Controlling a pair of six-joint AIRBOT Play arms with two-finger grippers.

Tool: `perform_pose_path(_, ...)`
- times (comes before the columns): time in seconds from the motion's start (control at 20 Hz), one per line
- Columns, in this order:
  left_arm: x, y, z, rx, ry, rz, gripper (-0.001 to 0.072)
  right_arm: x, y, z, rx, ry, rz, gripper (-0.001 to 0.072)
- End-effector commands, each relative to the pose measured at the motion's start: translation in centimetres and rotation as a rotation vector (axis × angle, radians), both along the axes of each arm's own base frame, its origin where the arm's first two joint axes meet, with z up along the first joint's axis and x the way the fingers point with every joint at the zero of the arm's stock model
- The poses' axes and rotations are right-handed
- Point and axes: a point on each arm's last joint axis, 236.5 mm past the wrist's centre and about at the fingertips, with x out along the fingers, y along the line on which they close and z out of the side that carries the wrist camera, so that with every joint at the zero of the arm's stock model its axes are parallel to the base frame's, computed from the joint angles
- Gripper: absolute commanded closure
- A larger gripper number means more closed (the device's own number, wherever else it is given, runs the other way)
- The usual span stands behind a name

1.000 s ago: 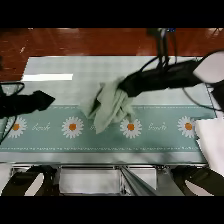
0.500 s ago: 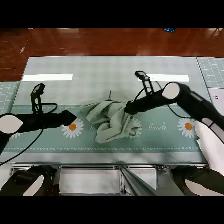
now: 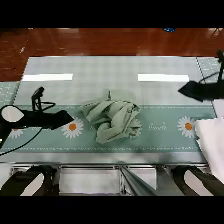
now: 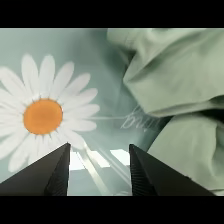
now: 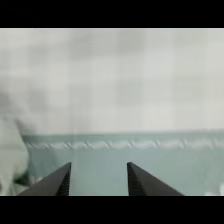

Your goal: Fold the shirts.

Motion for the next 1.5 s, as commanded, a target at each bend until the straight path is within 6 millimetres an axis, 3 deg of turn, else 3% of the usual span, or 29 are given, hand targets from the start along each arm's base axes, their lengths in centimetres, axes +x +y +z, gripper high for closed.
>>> perform_pose_path(0.0, -1.3, -4.2, -2.0, -0.144, 0.092, -0.06, 0.0255, -5.3, 2.1, -4.4, 0.154, 0.096, -0.028, 0.0303)
perform_pose_path(0.1, 0.0, -6.7, -2.2, -0.226, 0.066, -0.058, 0.0255, -7.4, 5.0, -6.2, 0.23, 0.14, 0.003, 0.0303)
perform_pose_path(0.2, 1.0, -7.9, -3.4, -0.252, 0.07, -0.029, 0.0254, -8.6, 6.5, -7.1, 0.246, 0.17, 0.042, 0.0303)
perform_pose_path(0.45, 3.7, -8.7, -6.2, -0.25, 0.065, 0.117, 0.0254, -9.6, 9.1, -7.2, 0.251, 0.191, 0.124, 0.0303)
perform_pose_path(0.65, 5.4, -8.6, -6.6, -0.219, 0.018, 0.124, 0.0275, -11.2, 12.8, -7.2, 0.257, 0.23, 0.217, 0.0303)
perform_pose_path(0.75, 6.4, -8.9, -6.1, -0.216, -0.015, 0.096, 0.061, -11.6, 15.0, -7.1, 0.256, 0.228, 0.254, 0.0303)
perform_pose_path(0.8, 6.8, -9.1, -5.9, -0.219, -0.021, 0.093, 0.0687, -11.7, 16.2, -6.9, 0.266, 0.22, 0.263, 0.0303)
perform_pose_path(1.05, 7.2, -9.2, -5.6, -0.222, -0.03, 0.091, 0.0688, -13.1, 22.7, -4.7, 0.393, 0.18, 0.342, 0.0303)
perform_pose_path(1.3, 7.0, -9.3, -5.5, -0.226, -0.023, 0.086, 0.0687, -15.5, 26.9, -6.9, 0.396, 0.251, 0.4, 0.0303)
perform_pose_path(1.45, 7.0, -9.3, -5.5, -0.227, -0.023, 0.085, 0.0687, -14.8, 28.8, -8.9, 0.402, 0.259, 0.352, 0.0303)
